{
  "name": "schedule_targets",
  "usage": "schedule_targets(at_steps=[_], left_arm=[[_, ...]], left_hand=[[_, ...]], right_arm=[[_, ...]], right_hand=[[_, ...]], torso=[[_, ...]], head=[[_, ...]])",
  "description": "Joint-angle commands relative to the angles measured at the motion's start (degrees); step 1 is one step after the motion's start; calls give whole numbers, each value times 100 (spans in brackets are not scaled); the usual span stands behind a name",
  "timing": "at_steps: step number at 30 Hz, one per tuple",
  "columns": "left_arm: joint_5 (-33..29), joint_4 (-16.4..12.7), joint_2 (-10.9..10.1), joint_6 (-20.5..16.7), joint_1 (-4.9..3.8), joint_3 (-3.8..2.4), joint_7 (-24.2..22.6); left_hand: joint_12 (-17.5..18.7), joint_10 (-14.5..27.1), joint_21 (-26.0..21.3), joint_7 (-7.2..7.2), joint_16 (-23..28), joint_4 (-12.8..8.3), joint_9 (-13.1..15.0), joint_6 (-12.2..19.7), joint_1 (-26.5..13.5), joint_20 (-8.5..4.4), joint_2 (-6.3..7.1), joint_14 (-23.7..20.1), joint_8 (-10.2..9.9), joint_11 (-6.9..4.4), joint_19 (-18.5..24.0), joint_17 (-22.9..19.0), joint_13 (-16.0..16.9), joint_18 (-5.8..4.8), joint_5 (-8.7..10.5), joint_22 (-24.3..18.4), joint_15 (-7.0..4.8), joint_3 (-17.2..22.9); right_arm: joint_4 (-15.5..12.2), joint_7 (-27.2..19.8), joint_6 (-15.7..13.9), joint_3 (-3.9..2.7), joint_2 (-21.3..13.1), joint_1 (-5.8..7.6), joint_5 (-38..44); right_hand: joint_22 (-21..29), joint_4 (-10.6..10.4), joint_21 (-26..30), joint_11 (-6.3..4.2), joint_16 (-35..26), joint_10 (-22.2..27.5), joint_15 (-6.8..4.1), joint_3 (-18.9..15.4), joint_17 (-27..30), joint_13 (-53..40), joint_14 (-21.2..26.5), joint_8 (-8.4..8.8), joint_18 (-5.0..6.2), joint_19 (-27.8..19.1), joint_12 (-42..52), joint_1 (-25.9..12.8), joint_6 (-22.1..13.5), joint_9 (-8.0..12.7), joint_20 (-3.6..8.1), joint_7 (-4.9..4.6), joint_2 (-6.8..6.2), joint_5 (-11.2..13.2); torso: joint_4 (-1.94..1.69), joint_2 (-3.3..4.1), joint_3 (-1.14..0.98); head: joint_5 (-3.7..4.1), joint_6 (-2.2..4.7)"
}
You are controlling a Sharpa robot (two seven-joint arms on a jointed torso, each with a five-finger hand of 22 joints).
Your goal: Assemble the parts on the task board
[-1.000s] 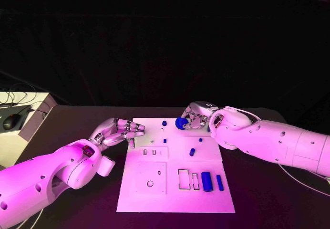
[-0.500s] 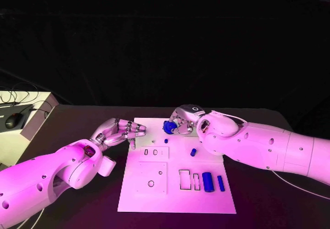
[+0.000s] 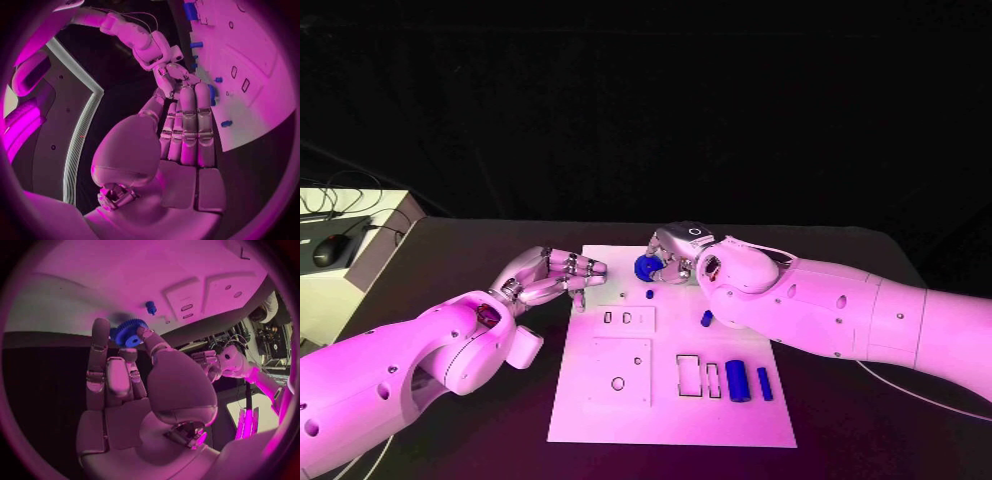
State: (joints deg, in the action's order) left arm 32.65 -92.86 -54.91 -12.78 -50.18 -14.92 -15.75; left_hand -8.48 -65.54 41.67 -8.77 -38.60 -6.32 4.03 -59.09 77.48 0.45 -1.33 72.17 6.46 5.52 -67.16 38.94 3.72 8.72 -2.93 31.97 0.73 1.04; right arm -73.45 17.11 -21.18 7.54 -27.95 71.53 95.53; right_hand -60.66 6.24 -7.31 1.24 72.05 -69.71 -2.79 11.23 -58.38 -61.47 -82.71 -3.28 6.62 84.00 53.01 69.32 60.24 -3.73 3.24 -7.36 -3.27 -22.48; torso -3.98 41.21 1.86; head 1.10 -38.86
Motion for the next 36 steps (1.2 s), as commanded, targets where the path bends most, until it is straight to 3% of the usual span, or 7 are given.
schedule_targets(at_steps=[1,36], left_arm=[[-17,-19,-3,96,3,-3,-54],[-17,-26,11,113,3,-3,-44]], left_hand=[[31,-43,-33,-10,-19,-2,-8,24,16,8,-17,3,-3,-10,-38,-6,0,112,7,4,-3,1],[31,-43,-33,-10,-19,-2,-8,24,16,8,-17,3,-3,-10,-38,-6,0,112,7,4,-3,1]], right_arm=[[51,130,-78,-2,49,-17,175],[315,85,-175,0,299,-91,246]], right_hand=[[5,-35,27,-18,-29,-20,-31,2,1,5,-3,-36,72,210,-38,-4,5,-8,41,-59,-43,-12],[11,-43,23,-16,-32,-23,-30,16,-2,5,-3,-35,72,209,-52,2,-5,-7,41,-63,-58,-13]], torso=[[3,3,-2],[11,-5,-7]], head=[[-21,-10],[-61,-46]])
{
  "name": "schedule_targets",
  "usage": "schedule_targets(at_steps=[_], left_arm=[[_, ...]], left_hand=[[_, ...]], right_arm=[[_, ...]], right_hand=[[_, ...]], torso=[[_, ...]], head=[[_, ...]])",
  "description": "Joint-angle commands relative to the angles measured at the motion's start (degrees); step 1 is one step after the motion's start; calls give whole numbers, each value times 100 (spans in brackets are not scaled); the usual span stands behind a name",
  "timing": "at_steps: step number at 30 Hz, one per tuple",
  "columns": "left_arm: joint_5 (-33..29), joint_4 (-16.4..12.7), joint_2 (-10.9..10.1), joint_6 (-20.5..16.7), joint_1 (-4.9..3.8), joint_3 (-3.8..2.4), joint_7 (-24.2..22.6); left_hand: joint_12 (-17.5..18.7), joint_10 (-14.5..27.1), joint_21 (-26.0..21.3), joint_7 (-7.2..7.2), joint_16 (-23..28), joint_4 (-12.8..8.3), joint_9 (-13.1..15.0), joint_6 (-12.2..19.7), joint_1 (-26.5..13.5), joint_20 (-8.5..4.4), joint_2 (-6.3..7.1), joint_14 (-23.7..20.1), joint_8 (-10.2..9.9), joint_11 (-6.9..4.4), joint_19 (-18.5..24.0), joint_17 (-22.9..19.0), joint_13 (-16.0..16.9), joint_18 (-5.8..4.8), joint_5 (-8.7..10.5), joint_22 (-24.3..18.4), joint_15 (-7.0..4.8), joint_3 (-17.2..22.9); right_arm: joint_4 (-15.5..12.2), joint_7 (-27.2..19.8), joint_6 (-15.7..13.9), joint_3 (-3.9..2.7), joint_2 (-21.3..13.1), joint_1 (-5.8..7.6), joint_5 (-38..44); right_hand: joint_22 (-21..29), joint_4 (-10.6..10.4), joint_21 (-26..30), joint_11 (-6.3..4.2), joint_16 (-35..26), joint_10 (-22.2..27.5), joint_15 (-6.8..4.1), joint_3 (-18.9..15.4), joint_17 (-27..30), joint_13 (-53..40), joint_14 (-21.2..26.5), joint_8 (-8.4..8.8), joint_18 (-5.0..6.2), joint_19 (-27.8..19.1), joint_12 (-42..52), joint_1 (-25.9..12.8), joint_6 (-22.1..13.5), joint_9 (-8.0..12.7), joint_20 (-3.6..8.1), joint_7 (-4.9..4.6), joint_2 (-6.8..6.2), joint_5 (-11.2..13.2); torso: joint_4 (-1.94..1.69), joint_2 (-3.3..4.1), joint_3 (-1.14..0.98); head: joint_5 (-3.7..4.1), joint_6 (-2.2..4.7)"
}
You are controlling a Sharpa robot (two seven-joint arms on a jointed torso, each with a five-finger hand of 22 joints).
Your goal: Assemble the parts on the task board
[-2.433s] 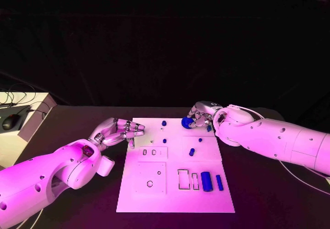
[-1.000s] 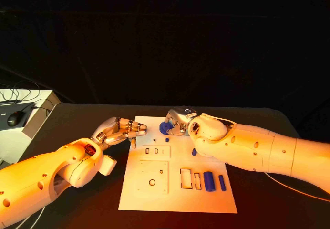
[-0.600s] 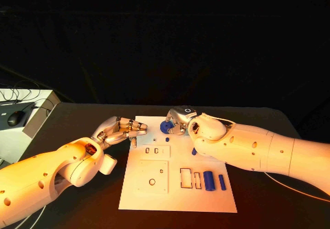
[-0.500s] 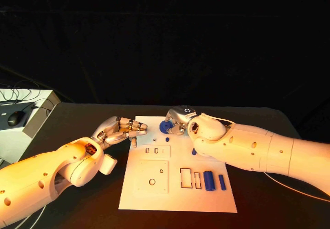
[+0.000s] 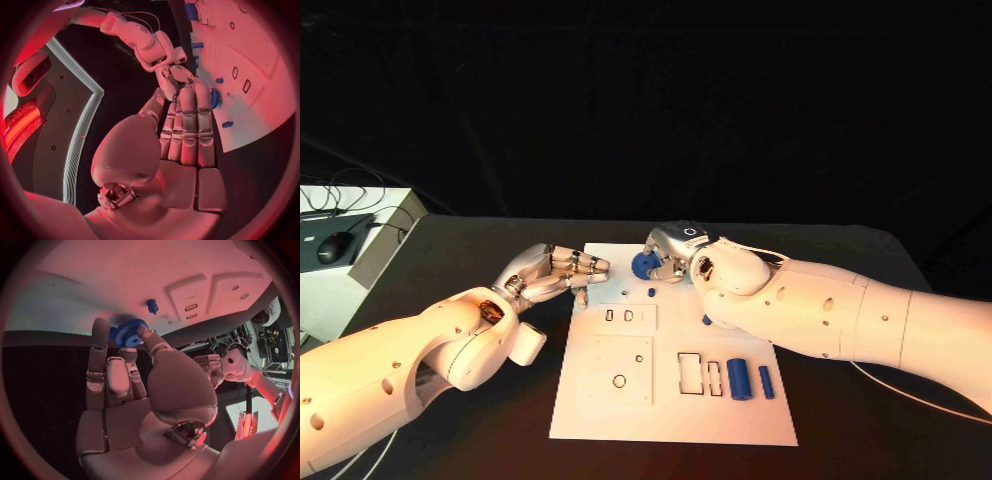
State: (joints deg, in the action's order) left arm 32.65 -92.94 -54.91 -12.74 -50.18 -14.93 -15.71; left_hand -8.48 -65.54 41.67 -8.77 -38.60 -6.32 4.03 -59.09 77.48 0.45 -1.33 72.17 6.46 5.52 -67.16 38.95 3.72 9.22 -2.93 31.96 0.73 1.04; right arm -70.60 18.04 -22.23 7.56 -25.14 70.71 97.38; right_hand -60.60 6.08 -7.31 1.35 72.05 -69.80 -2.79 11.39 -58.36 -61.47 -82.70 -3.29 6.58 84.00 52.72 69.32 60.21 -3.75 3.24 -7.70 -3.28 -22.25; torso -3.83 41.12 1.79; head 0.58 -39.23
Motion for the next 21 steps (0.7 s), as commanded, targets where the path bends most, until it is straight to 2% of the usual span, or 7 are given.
schedule_targets(at_steps=[1,16,21], left_arm=[[-17,-20,11,108,3,-2,-48],[-17,-29,4,105,2,-2,-45],[-17,-29,7,106,2,-2,-44]], left_hand=[[31,-43,-33,-10,-20,-2,-8,24,16,8,-17,3,-3,-10,-38,-7,0,61,7,6,-3,1],[31,-43,-33,-10,-20,-2,-8,24,16,8,-17,3,-3,-10,-38,-7,0,61,7,6,-3,1],[31,-43,-33,-10,-20,-2,-8,24,16,8,-17,3,-3,-10,-38,-7,0,61,7,6,-3,1]], right_arm=[[43,-11,-67,-2,26,-12,60],[102,-57,1,0,48,-31,21],[137,-69,-7,2,69,-32,11]], right_hand=[[5,-27,23,-28,-32,-15,-30,0,-4,5,-3,-34,76,209,-23,3,-2,-5,41,-29,-57,-35],[9,-35,22,-26,-32,-15,-29,-2,-8,1,-3,-35,77,209,-24,0,-8,-5,39,-31,-62,-24],[23,-55,32,-1,-40,21,-13,-37,-6,33,-2,-29,79,206,-73,5,-148,-1,30,-69,-83,79]], torso=[[-5,5,0],[11,-2,-3],[8,-5,-2]], head=[[-10,-15],[-28,-42],[-22,-42]])
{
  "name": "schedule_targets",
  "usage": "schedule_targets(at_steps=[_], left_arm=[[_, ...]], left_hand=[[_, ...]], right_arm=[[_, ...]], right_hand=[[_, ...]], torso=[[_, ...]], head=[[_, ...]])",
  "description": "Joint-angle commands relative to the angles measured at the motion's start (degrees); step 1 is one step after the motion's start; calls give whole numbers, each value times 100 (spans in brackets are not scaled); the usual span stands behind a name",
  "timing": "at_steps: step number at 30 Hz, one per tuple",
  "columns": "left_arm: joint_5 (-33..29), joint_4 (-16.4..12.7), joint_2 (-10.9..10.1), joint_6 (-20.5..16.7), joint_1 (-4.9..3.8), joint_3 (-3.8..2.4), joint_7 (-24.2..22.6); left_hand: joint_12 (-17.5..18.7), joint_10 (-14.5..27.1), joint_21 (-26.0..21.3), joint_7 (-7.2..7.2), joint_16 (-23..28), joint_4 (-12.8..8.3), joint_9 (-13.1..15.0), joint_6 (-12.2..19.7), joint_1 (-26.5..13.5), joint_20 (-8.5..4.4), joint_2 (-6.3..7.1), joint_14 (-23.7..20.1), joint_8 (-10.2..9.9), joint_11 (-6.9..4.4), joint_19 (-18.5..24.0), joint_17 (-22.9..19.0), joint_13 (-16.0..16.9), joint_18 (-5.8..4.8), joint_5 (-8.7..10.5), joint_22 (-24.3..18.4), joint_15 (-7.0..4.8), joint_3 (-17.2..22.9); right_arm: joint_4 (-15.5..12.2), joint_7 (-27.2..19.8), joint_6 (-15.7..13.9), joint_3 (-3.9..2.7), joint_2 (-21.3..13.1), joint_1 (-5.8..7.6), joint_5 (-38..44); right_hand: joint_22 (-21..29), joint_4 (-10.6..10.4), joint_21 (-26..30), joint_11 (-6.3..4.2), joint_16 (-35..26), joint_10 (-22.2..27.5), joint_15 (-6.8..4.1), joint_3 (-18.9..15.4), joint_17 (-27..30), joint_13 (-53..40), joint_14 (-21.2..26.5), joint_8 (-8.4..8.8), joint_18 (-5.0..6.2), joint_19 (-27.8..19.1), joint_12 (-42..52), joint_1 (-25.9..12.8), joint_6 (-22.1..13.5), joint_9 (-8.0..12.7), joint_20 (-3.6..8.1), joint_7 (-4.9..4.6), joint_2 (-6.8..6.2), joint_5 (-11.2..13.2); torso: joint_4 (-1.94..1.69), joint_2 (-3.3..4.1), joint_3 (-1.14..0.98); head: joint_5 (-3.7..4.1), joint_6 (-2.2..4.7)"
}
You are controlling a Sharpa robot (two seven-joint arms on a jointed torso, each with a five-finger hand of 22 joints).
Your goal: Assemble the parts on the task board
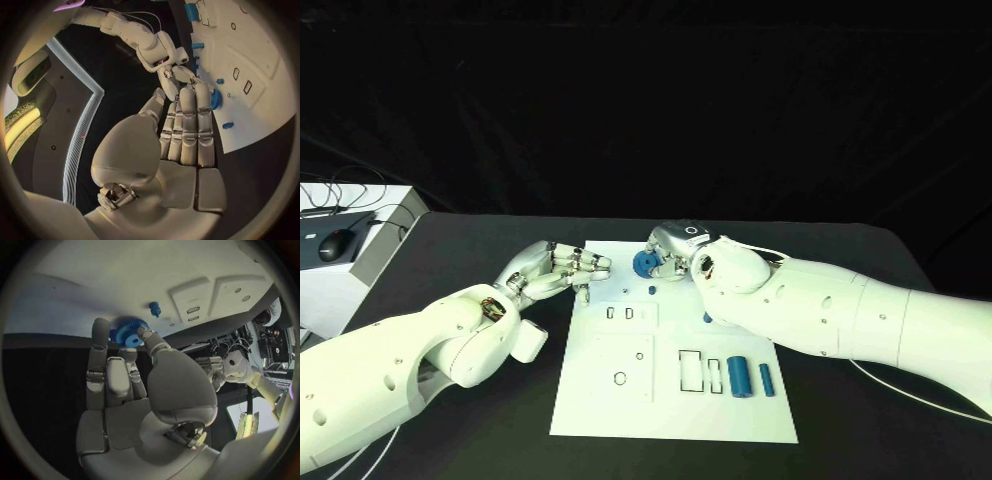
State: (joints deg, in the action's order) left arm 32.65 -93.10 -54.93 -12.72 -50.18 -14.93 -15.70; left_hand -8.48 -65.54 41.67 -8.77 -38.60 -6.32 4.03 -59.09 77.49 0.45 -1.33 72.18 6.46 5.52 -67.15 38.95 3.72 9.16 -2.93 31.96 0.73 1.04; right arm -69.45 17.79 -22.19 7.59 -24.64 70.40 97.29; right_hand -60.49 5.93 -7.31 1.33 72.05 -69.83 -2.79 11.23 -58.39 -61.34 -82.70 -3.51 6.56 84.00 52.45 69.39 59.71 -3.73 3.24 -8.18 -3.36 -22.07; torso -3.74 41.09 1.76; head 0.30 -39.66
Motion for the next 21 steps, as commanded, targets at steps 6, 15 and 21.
schedule_targets(at_steps=[6,15,21], left_arm=[[-17,-13,8,102,2,-2,-43],[-17,-13,1,96,2,-2,-35],[-17,-7,-6,91,2,-2,-34]], left_hand=[[37,-39,-72,-10,-52,-2,-8,25,7,9,-18,-7,-6,-8,-48,-41,-1,70,8,75,-2,-6],[36,-40,-76,-13,-55,-3,-8,26,14,9,-28,-5,-6,-8,-50,-44,-1,70,7,82,-2,2],[36,-40,-77,-12,-56,-1,-8,24,10,9,-24,-6,-6,-8,-51,-45,-1,71,7,85,-2,1]], right_arm=[[71,-48,-10,2,45,-1,-10],[90,-83,7,5,43,-1,-57],[50,-122,13,6,20,-1,-106]], right_hand=[[64,-319,63,72,-38,118,60,-127,-11,163,7,27,142,212,-160,139,-1253,36,-43,-118,-267,494],[115,-623,58,91,-50,167,74,-81,-4,264,11,46,166,212,-153,272,-1518,56,-65,-145,-419,357],[127,-597,51,77,-52,158,61,-112,-5,266,8,32,157,211,-126,221,-1182,41,-56,-120,-385,264]], torso=[[-10,3,0],[-1,2,3],[-2,2,-1]], head=[[11,-1],[0,-16],[-8,-22]])
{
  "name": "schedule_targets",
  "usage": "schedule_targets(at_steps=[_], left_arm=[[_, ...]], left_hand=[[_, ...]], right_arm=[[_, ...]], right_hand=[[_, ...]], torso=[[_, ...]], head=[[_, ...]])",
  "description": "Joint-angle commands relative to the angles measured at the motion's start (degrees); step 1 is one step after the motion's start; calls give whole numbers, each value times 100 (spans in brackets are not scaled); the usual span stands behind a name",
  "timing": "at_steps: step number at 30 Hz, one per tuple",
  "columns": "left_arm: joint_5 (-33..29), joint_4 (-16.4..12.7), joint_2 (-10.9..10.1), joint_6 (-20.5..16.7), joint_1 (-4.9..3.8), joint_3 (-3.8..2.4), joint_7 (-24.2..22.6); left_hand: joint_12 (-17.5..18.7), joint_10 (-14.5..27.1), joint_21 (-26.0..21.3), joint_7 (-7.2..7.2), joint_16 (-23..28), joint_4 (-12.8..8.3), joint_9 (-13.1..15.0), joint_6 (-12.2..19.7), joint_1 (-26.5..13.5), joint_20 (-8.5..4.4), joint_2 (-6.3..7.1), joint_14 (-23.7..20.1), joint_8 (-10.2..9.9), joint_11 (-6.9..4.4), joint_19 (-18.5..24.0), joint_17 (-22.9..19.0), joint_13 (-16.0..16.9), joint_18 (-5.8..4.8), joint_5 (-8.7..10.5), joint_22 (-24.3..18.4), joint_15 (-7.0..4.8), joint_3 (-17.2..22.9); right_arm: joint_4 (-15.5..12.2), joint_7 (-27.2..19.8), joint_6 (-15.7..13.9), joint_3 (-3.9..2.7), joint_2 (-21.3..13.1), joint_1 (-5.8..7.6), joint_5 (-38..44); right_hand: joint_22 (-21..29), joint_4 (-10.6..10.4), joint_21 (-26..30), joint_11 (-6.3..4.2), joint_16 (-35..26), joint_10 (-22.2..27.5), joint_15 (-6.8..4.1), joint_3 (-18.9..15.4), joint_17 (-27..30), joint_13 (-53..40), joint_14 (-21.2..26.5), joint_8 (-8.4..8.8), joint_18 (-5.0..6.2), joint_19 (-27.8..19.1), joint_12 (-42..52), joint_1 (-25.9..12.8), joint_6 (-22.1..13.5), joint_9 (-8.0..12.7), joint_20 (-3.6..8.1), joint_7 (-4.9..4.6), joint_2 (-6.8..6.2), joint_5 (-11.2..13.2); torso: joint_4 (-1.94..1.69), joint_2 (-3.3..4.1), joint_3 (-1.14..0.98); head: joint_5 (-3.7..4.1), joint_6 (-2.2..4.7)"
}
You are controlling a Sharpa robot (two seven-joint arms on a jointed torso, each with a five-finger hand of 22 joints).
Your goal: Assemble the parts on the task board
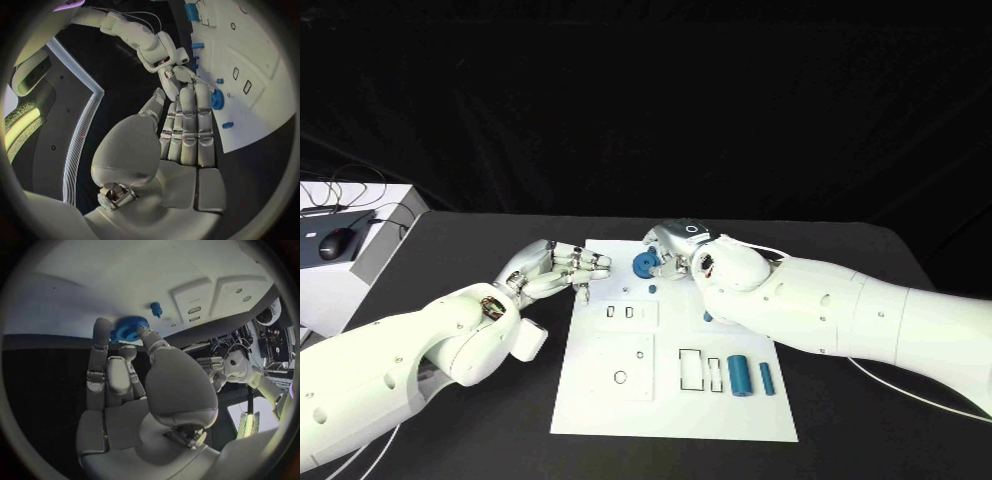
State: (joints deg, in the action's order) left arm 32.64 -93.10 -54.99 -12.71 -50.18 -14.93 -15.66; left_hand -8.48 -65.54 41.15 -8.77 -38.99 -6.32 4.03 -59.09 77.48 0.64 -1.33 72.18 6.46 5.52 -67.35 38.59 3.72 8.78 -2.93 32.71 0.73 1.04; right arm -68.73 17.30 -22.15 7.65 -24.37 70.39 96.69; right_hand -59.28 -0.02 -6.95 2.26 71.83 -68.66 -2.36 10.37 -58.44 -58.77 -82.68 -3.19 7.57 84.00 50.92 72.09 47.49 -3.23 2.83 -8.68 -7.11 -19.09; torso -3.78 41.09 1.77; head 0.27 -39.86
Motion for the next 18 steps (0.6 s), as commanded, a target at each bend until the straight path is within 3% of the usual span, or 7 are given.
schedule_targets(at_steps=[1,5,6,9,11,12,18], left_arm=[[-16,-6,-1,90,2,-2,-37],[-16,-4,-1,89,2,-2,-37],[-16,-4,-1,88,2,-2,-36],[-16,-1,0,88,2,-2,-35],[-16,3,0,88,2,-2,-34],[-16,6,1,88,2,-2,-34],[-17,32,10,90,3,-2,-32]], left_hand=[[36,-40,-26,-12,-16,-1,-8,24,10,-10,-24,-6,-6,-8,-32,-9,-1,109,7,10,-2,1],[36,-40,-26,-12,-16,-1,-8,24,10,-10,-24,-6,-6,-8,-32,-9,-1,109,7,10,-2,1],[36,-40,-26,-12,-16,-1,-8,24,10,-10,-24,-6,-6,-8,-32,-9,-1,109,7,10,-2,1],[36,-40,-26,-12,-16,-1,-8,24,10,-10,-24,-6,-6,-8,-32,-9,-1,109,7,10,-2,1],[36,-40,-26,-12,-16,-1,-8,24,10,-10,-24,-6,-6,-8,-32,-9,-1,109,7,10,-2,1],[36,-40,-26,-12,-16,-1,-8,24,10,-10,-24,-6,-6,-8,-32,-9,-1,109,7,10,-2,1],[36,-40,-26,-12,-16,-1,-8,24,10,-10,-24,-6,-6,-8,-32,-9,-1,109,7,10,-2,1]], right_arm=[[-26,-82,12,-1,-10,0,-62],[-35,-154,67,-1,-25,0,-172],[-38,-187,90,-1,-33,0,-228],[-54,-289,151,-1,-68,-2,-386],[-65,-365,130,-1,-97,-3,-499],[-72,-400,117,-1,-111,-4,-545],[-109,-592,99,-2,-187,-6,-813]], right_hand=[[7,-3,14,-19,-33,37,18,-29,3,5,8,-11,55,211,33,-59,113,-16,-14,-66,-1,-49],[10,47,5,-39,-31,18,-2,-47,-2,-14,6,-27,43,211,63,-147,495,-33,1,-39,103,-422],[10,17,3,-46,-25,13,-8,-40,-10,-22,2,-30,40,211,71,-226,561,-35,6,-34,173,-665],[-8,308,-23,-67,-7,10,-20,309,-33,-80,-1,-23,16,211,112,-560,542,-29,30,-37,252,-946],[-12,297,-28,-62,3,9,-22,399,-45,-93,-6,-15,17,210,119,-680,418,-22,33,-44,334,-1250],[-17,289,-32,-60,14,41,-20,556,-58,-96,-9,-8,19,207,107,-734,232,-12,35,-70,435,-1505],[-151,850,-89,-35,71,104,-2,2184,-125,-163,-5,4,60,186,152,-1440,-337,8,21,-150,406,-1557]], torso=[[3,1,-3],[0,1,-1],[0,1,-1],[1,-1,2],[1,3,-1],[2,5,-2],[3,-1,1]], head=[[-2,-1],[2,-3],[2,-3],[-1,-3],[-4,-10],[-9,-9],[-13,-24]])
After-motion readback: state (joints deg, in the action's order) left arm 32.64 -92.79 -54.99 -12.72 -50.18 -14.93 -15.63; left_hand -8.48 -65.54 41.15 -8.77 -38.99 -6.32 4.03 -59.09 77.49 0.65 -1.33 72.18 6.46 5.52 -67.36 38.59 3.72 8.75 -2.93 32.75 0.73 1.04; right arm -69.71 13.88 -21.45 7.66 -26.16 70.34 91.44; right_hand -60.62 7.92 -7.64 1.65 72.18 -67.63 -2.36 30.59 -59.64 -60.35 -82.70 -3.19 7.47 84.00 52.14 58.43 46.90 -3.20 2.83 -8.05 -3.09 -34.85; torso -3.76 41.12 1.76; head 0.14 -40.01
